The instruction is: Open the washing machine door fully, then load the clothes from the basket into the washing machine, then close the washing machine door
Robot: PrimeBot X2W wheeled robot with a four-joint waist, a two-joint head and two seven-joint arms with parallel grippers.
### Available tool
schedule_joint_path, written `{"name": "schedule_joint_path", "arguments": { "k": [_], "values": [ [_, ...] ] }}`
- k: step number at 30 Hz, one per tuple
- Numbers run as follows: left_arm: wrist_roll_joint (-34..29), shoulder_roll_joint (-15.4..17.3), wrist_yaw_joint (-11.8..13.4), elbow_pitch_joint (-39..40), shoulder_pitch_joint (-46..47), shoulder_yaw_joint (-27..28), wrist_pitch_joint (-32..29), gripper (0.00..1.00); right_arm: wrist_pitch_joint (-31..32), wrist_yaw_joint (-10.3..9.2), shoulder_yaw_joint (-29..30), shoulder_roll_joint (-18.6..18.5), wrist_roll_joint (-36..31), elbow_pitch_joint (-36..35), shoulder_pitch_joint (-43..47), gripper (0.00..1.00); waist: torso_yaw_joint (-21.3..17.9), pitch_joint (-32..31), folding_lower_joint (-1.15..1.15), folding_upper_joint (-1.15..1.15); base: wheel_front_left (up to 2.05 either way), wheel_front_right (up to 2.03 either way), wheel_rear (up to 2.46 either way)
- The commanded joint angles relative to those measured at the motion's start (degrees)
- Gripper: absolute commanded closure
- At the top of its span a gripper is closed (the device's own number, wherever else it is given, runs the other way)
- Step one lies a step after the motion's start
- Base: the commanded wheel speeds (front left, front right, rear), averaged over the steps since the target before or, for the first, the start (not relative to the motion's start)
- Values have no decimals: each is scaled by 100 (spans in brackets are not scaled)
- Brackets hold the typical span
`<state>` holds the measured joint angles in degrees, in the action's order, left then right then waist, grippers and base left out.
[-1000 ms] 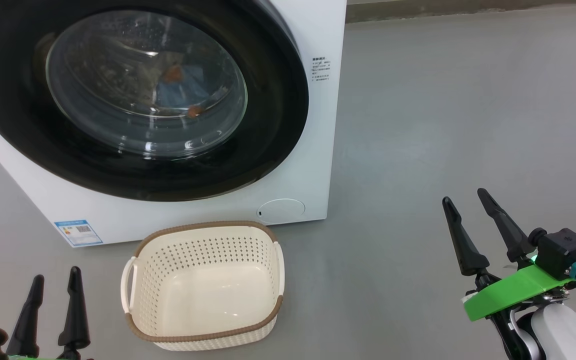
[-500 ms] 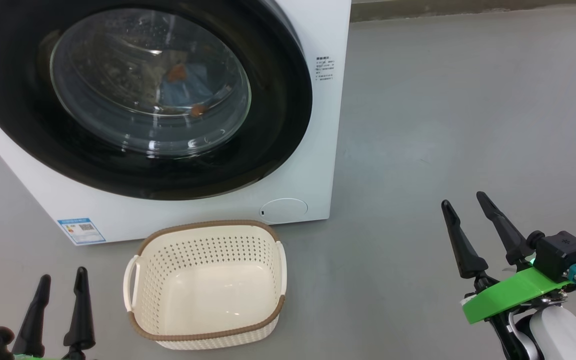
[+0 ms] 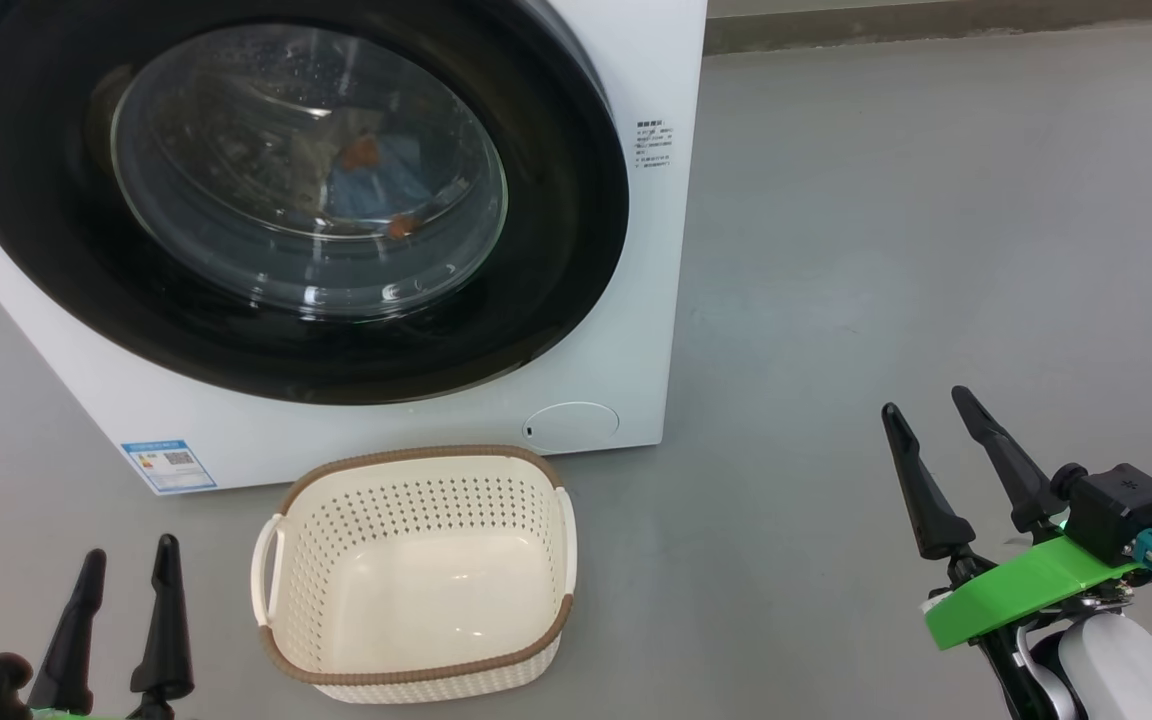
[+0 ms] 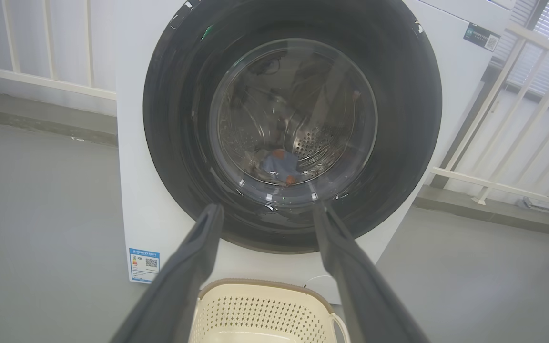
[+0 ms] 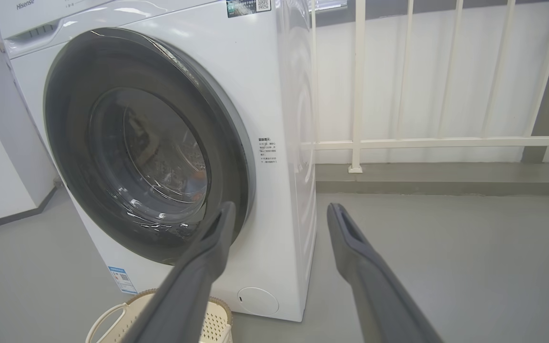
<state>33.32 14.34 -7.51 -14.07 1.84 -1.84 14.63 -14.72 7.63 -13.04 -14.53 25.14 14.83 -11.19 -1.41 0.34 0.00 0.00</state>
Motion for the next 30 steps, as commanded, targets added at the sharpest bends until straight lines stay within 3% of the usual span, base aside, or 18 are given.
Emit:
{"name": "schedule_joint_path", "arguments": {
  "k": [1, 19, 20, 24, 30],
  "values": [
    [47, 157, 2, 143, 103, 183, 37, 0, -28, -14, -109, -86, -22, -109, -17, 0, 1, -3, 0, 0, 0, 0, 0],
    [76, 171, 2, 118, 103, 160, 37, 0, -28, -14, -127, -47, 8, -70, -20, 0, -2, -3, 0, 0, 0, 0, 0],
    [45, -7, 0, -18, -1, -20, -3, 100, 1, 1, -15, 14, 4, 61, 4, 100, -2, -3, 0, 0, 0, 0, 0],
    [54, -225, 0, -242, -93, -74, -13, 100, 13, 1, -60, 170, 17, 320, 204, 100, -2, -3, 0, 0, 0, 0, 0],
    [333, -269, 0, -227, -69, -28, -116, 100, 107, 0, 28, 212, 345, 295, 224, 100, 5, -13, 9, 0, 0, 0, 0]
  ]
}}
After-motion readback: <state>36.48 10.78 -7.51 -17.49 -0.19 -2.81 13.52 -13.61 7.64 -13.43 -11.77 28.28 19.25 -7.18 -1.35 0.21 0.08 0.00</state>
